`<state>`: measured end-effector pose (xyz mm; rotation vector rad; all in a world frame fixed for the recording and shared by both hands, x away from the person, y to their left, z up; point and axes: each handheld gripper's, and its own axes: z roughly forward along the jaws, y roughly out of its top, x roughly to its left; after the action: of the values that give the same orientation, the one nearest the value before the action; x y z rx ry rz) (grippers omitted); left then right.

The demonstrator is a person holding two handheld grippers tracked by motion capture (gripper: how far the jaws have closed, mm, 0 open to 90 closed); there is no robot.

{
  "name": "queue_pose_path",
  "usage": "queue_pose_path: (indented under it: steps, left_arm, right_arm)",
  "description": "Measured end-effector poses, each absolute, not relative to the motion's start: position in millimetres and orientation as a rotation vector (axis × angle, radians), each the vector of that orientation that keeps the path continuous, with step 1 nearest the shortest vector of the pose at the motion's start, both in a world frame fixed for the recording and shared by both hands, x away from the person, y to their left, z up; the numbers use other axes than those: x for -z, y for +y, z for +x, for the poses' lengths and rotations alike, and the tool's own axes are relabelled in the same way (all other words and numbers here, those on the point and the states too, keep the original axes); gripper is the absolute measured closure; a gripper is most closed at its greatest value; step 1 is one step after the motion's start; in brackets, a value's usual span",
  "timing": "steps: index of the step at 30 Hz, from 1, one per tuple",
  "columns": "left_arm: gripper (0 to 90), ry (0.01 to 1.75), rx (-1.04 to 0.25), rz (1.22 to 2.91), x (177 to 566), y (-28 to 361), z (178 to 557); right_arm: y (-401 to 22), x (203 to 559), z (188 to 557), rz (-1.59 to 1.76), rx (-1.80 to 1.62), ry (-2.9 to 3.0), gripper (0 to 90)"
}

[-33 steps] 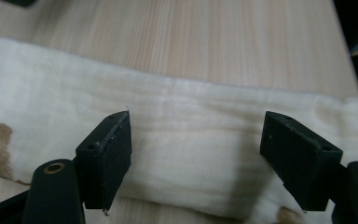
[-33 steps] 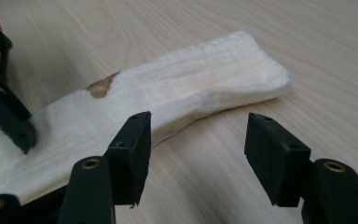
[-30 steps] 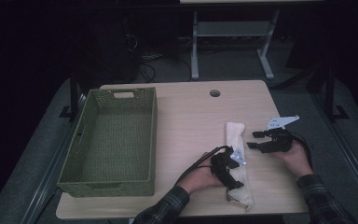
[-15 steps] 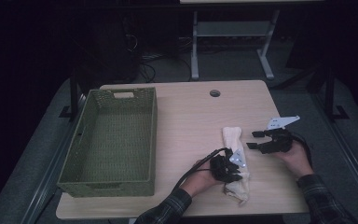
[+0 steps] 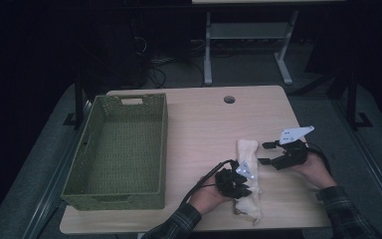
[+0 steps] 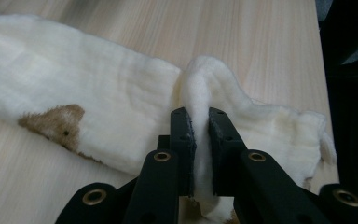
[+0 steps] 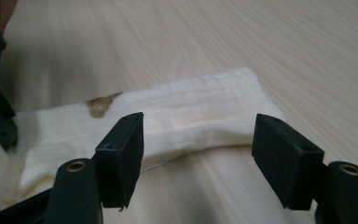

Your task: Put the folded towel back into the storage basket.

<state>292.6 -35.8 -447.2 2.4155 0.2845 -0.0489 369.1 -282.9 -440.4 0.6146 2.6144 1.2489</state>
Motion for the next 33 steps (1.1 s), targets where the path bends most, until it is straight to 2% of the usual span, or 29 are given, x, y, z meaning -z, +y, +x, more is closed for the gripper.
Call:
queue_pose_path:
  steps: [7, 17, 23, 29, 33]
  left_arm:
    - [81.2, 0.337, 0.064, 2.389, 440.6, -12.5, 287.3]
    - [81.1, 0.396, 0.076, 2.354, 437.3, 19.0, 273.6]
    - [81.1, 0.39, 0.073, 2.355, 438.2, 18.7, 273.3]
    - [81.1, 0.383, 0.073, 2.36, 438.9, 17.6, 273.5]
    - [81.1, 0.382, 0.073, 2.364, 439.0, 18.2, 274.1]
  right_arm:
    - [-263.6, 431.1, 380.0, 0.67, -1.214, 2.642, 36.5]
    - [-225.1, 435.8, 407.5, 0.644, -1.112, 2.735, 28.9]
    - [-221.7, 445.5, 418.4, 0.685, -1.117, 2.739, 37.1]
    - [-220.7, 460.2, 428.0, 0.676, -1.107, 2.784, 39.2]
    - [-216.0, 466.8, 426.1, 0.641, -1.097, 2.81, 44.1]
